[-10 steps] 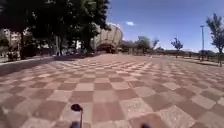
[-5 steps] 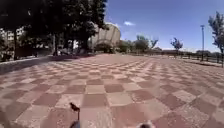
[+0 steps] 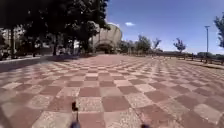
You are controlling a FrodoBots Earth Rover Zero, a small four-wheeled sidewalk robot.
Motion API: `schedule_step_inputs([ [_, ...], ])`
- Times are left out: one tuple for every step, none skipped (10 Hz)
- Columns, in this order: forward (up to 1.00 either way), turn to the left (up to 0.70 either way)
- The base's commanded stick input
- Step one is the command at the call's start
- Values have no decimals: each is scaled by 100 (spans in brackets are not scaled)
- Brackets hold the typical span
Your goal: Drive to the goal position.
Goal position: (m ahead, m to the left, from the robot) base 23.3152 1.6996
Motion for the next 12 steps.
schedule_step_inputs([
  [100, 0],
  [100, 0],
  [100, 0],
  [100, 0],
  [100, 0],
  [100, 0],
  [100, 0],
  [100, 0],
  [100, 0],
  [100, 0],
  [100, 0],
  [100, 0],
])
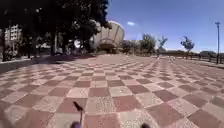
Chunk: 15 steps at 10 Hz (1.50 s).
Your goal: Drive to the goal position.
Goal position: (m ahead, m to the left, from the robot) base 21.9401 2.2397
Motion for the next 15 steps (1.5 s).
schedule_step_inputs([
  [100, 0],
  [100, 0],
  [100, 0],
  [100, 0],
  [100, 0],
  [100, 0],
  [100, 0],
  [100, 0],
  [100, 0],
  [100, 0],
  [100, 0],
  [100, 0],
  [100, 0],
  [100, 0],
  [100, 0],
])
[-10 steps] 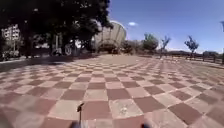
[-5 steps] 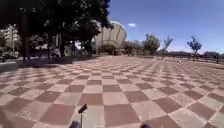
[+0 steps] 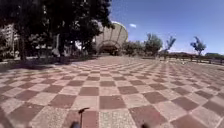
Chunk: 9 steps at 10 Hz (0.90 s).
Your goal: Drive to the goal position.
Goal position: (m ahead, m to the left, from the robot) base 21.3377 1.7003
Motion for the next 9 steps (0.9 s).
schedule_step_inputs([
  [100, 0],
  [100, 0],
  [100, 0],
  [100, 0],
  [100, 0],
  [100, 0],
  [100, 0],
  [100, 0],
  [100, 0],
])
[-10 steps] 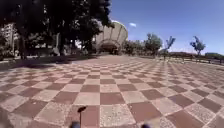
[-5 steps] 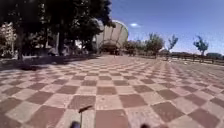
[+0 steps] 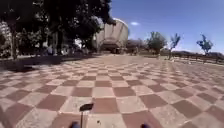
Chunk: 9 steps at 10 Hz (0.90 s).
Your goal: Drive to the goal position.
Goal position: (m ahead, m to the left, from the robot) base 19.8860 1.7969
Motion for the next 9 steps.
schedule_step_inputs([
  [100, 0],
  [100, 0],
  [100, 0],
  [100, 0],
  [100, 0],
  [100, 0],
  [100, 0],
  [100, 0],
  [100, 0],
])
